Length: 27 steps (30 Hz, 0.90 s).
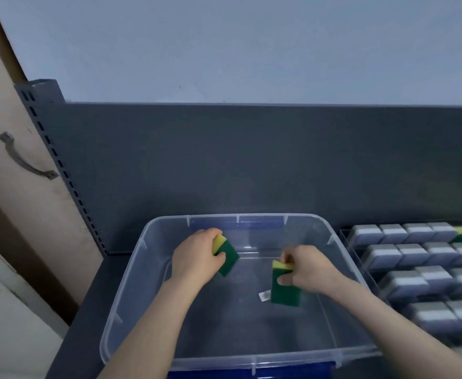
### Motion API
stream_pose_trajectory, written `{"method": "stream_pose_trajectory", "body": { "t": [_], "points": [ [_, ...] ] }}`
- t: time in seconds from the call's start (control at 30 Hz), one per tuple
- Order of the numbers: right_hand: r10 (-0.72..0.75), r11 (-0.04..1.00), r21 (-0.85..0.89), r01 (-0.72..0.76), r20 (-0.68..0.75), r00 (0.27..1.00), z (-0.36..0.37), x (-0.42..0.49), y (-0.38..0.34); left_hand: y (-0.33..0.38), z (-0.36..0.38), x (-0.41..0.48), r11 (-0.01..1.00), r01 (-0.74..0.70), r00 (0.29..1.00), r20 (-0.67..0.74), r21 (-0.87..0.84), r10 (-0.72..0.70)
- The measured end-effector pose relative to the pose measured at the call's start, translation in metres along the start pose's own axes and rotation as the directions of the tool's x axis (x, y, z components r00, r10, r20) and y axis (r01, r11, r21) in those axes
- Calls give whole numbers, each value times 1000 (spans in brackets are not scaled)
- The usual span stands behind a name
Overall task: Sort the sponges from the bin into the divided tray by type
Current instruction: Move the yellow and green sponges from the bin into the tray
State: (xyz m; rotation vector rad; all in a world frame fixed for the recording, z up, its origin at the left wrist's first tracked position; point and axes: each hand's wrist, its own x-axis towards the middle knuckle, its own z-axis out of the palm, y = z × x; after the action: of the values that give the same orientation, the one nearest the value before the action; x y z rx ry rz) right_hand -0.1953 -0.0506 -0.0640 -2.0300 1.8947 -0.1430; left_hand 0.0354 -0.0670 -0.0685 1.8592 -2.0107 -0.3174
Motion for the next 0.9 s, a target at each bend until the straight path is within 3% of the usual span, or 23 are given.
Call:
{"method": "stream_pose_trajectory", "body": {
  "t": [0.13, 0.3, 0.43, 0.9],
  "points": [
    [108, 965, 257, -54, -200, 974, -5, -24, -4, 8, -1, -5, 999, -46, 999, 23, -8, 46],
    [186, 947, 314, -63, -380, 906, -8, -60, -6, 24, -10, -16, 988, -127, 991, 20, -83, 129],
    [245, 935, 347, -72, -487, 838, -16, -89, -2, 51, -26, -26, 953, -255, 967, -70, -165, 247],
    [405, 882, 460, -102, -629, 664, -57, -185, 64, 169, -4, -56, 822, -510, 859, -190, -254, 475]
  ]
}}
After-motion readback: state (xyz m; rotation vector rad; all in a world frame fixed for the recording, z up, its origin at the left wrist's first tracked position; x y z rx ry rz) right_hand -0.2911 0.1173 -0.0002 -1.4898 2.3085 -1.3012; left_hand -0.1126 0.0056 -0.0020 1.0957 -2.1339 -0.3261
